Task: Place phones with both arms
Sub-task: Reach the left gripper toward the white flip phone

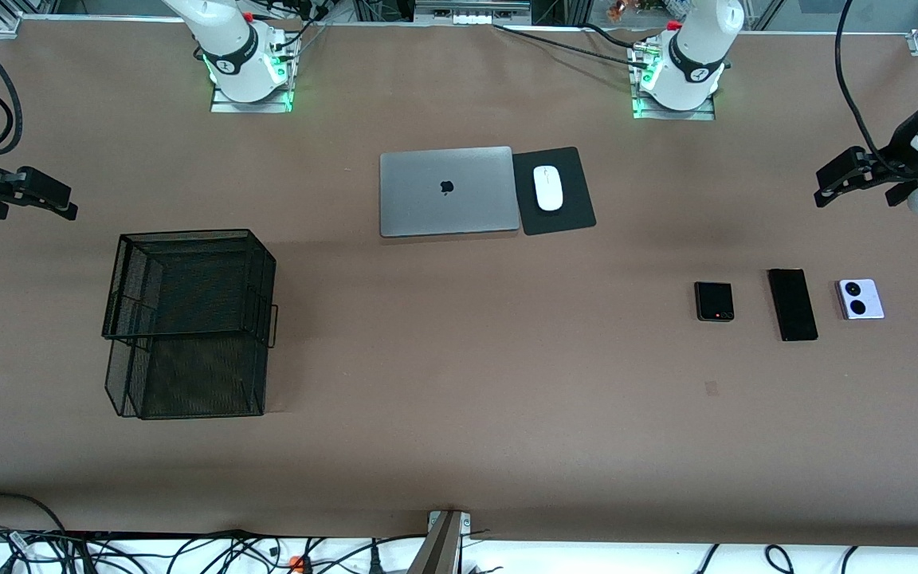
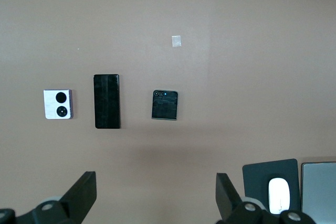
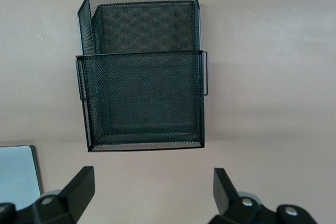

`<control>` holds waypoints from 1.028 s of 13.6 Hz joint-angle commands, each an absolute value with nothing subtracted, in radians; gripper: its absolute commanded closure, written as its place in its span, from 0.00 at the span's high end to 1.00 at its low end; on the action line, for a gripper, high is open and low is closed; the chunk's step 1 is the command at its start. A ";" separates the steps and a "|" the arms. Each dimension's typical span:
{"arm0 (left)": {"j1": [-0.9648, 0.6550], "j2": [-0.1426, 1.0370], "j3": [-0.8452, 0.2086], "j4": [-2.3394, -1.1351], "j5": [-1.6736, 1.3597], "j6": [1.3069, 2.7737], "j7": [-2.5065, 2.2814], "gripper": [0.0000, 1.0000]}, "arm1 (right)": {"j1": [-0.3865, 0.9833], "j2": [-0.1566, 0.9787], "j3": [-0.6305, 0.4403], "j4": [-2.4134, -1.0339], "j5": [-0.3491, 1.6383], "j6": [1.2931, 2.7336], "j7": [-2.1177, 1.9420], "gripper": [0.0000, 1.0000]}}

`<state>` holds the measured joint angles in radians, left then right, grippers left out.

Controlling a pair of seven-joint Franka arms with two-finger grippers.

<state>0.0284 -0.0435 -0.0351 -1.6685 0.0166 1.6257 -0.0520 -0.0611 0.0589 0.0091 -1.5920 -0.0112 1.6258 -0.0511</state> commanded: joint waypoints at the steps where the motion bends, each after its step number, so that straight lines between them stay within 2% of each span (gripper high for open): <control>1: 0.034 -0.031 -0.037 -1.637 0.008 1.601 -0.029 1.00 | -0.069 0.043 0.012 -1.606 -0.002 1.634 -0.046 1.00; 6: 0.034 -0.031 -0.037 -1.638 0.008 1.583 -0.040 1.00 | -0.069 0.043 0.012 -1.606 -0.002 1.634 -0.046 1.00; 10: 0.051 -0.009 -0.035 -1.640 0.005 1.480 -0.037 1.00 | -0.069 0.043 0.012 -1.606 -0.002 1.634 -0.046 1.00; 14: 0.057 0.063 -0.034 -1.563 0.003 1.378 -0.037 1.00 | -0.069 0.043 0.012 -1.606 -0.002 1.634 -0.046 1.00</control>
